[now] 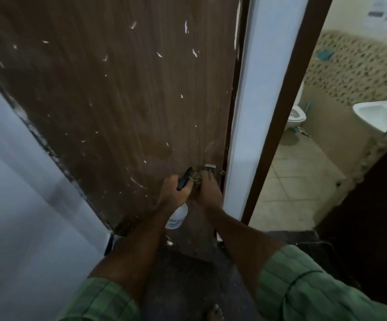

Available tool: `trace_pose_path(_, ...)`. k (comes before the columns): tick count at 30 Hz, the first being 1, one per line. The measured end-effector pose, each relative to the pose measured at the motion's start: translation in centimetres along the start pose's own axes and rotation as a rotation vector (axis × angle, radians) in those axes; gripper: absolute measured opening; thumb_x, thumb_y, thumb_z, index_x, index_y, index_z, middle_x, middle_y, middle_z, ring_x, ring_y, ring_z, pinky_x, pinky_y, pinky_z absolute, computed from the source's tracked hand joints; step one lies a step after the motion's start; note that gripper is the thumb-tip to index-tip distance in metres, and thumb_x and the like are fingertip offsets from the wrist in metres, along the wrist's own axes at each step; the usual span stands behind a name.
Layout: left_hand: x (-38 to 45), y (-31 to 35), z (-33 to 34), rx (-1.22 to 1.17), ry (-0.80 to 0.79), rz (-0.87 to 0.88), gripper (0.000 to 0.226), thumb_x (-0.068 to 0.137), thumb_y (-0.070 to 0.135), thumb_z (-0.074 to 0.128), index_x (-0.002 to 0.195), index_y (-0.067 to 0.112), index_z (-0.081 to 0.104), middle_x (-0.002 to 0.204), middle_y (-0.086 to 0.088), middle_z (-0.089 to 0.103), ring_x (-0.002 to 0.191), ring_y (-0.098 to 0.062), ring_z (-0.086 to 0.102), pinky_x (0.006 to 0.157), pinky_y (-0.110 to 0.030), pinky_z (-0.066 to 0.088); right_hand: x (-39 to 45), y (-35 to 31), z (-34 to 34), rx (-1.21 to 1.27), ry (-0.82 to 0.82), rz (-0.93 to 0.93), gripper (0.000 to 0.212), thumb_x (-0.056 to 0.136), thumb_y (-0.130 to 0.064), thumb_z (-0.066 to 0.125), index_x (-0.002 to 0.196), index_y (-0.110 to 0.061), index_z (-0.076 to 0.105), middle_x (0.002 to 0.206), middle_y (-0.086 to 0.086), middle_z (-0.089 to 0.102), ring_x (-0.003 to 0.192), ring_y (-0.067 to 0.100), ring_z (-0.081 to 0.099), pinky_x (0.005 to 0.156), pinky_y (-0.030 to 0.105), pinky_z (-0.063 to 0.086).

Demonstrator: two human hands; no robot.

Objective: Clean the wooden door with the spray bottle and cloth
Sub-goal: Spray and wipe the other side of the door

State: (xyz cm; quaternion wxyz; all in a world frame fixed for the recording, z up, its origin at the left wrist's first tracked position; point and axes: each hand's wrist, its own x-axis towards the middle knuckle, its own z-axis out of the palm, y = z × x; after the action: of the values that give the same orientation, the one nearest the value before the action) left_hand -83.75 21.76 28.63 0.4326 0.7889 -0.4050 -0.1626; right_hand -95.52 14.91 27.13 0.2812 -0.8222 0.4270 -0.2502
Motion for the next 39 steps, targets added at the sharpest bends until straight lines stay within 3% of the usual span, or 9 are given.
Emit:
trace_pose_path(6,6.0,0.5,1.0,0.045,-0.025,0.057,0.025,0.100,0.029,0.072,0.094,0.005,0.071,0.080,-0.007,0.068,0.074,-0.029,0.067,0.070,-0.035,0.052,6.4,1.5,2.3,-0.169,0.100,0.018,0.057,0.085,-0.025,0.078,0.134,-0.020,0.050,0.135,0.004,0.056,0.121,0.025,0.056,0.089,0.038,0.053)
trace_pose_path(11,10.4,1.5,1.8,0.068,0.000,0.169,0.022,0.098,0.022,0.075,0.092,0.001,0.075,0.080,-0.015,0.072,0.073,-0.033,0.069,0.073,-0.036,0.054,12.1,2.2,1.4,-0.289,-0.015,0.037,0.069,0.080,-0.034,0.082,0.138,-0.018,0.048,0.139,0.009,0.054,0.124,0.029,0.054,0.090,0.041,0.050)
trace_pose_path(14,10.9,2.8,1.7,0.201,0.124,0.335,0.021,0.077,0.013,0.094,0.079,0.004,0.075,0.071,-0.014,0.073,0.065,-0.031,0.070,0.085,-0.025,0.044,15.5,2.4,1.1,-0.363,-0.060,0.044,0.057,0.090,-0.030,0.073,0.139,-0.015,0.048,0.139,0.013,0.056,0.125,0.033,0.055,0.092,0.043,0.050)
trace_pose_path(17,13.8,4.0,2.2,0.113,0.088,0.316,0.019,0.088,0.017,0.087,0.084,0.002,0.076,0.075,-0.016,0.073,0.068,-0.027,0.068,0.081,-0.015,0.040,18.6,2.8,1.4,-0.434,-0.077,0.018,0.064,0.095,-0.037,0.068,0.148,-0.016,0.039,0.143,0.015,0.053,0.126,0.032,0.055,0.094,0.042,0.051)
trace_pose_path(21,17.8,3.7,3.4,-0.021,-0.056,0.104,0.025,0.099,0.032,0.073,0.090,0.009,0.074,0.080,-0.013,0.073,0.074,-0.028,0.070,0.079,-0.048,0.062,21.2,3.3,2.2,-0.431,-0.075,0.034,0.073,0.096,-0.045,0.065,0.156,-0.019,0.032,0.148,0.014,0.049,0.127,0.033,0.054,0.094,0.042,0.050)
trace_pose_path(26,21.4,1.7,4.0,-0.044,-0.071,0.145,0.055,0.087,0.063,0.054,0.080,0.012,0.073,0.070,-0.004,0.071,0.065,-0.023,0.069,0.067,-0.046,0.061,23.1,3.3,2.8,-0.463,-0.064,0.071,0.056,0.101,-0.033,0.061,0.151,-0.019,0.040,0.148,0.013,0.052,0.129,0.033,0.056,0.096,0.043,0.052)
trace_pose_path(33,22.7,1.3,3.2,-0.105,-0.173,0.149,0.030,0.100,0.033,0.067,0.091,0.007,0.077,0.077,-0.010,0.074,0.070,-0.025,0.072,0.070,-0.048,0.064,22.9,3.1,3.1,-0.455,-0.044,0.137,0.055,0.094,-0.021,0.068,0.144,-0.018,0.045,0.146,0.011,0.053,0.128,0.034,0.057,0.096,0.048,0.056)
trace_pose_path(35,22.6,1.7,2.8,-0.133,-0.199,0.179,0.024,0.103,0.025,0.066,0.090,0.008,0.076,0.078,-0.010,0.074,0.070,-0.022,0.070,0.072,-0.043,0.063,23.1,3.0,3.1,-0.481,-0.043,0.136,0.054,0.094,-0.020,0.069,0.143,-0.020,0.046,0.144,0.010,0.054,0.126,0.034,0.059,0.094,0.048,0.057)
trace_pose_path(39,22.0,2.3,1.7,-0.191,-0.247,0.125,0.017,0.105,0.023,0.065,0.107,0.008,0.074,0.089,0.001,0.070,0.076,-0.002,0.063,0.071,-0.006,0.051,24.2,2.2,1.7,-0.437,-0.133,0.176,0.029,0.102,-0.032,0.059,0.128,-0.020,0.058,0.121,0.010,0.068,0.105,0.028,0.068,0.090,0.045,0.060)
